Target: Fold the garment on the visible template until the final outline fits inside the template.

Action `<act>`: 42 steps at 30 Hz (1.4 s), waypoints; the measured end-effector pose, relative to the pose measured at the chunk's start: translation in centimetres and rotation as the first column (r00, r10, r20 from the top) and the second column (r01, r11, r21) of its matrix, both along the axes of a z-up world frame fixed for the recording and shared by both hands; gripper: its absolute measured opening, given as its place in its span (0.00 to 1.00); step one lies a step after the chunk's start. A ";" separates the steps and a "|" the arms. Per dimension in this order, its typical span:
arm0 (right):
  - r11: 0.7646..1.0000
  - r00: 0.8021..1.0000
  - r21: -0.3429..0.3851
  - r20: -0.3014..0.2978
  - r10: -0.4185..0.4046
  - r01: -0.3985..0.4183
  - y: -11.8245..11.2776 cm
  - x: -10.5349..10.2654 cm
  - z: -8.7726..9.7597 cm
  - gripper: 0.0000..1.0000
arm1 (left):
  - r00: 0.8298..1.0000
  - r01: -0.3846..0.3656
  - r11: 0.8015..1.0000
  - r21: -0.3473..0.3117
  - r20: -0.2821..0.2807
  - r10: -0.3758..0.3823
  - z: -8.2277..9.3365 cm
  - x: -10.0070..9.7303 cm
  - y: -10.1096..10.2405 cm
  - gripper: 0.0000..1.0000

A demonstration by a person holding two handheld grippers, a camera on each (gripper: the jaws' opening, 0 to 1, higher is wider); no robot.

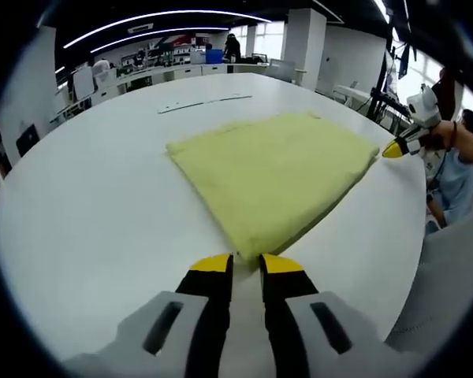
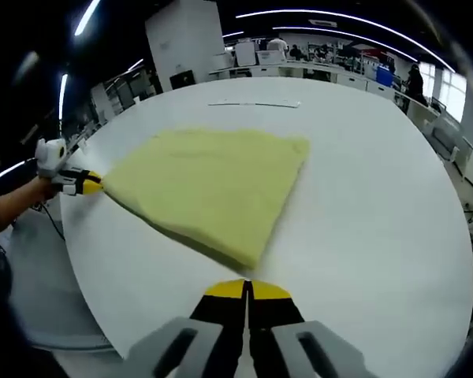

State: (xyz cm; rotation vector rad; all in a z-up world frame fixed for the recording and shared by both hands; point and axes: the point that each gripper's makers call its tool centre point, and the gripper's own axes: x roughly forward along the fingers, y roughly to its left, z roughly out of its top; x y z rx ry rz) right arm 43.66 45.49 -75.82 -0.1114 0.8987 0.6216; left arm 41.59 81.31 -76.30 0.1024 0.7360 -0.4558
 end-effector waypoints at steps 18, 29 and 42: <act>0.997 0.991 0.079 0.130 0.009 -0.020 3.4 0.9 4.7 0.62 | 0.987 -0.122 0.977 -0.175 0.081 0.138 5.7 0.2 0.4 0.62; 0.993 0.981 0.109 0.192 0.021 -0.043 5.9 -0.3 7.9 0.87 | 0.972 -0.158 0.965 -0.209 0.137 0.189 8.6 -1.1 0.4 0.87; 0.973 0.975 0.225 0.223 -0.010 -0.042 8.1 -2.3 10.8 1.00 | 0.976 -0.109 0.985 -0.133 0.175 0.132 10.5 -3.4 0.2 0.99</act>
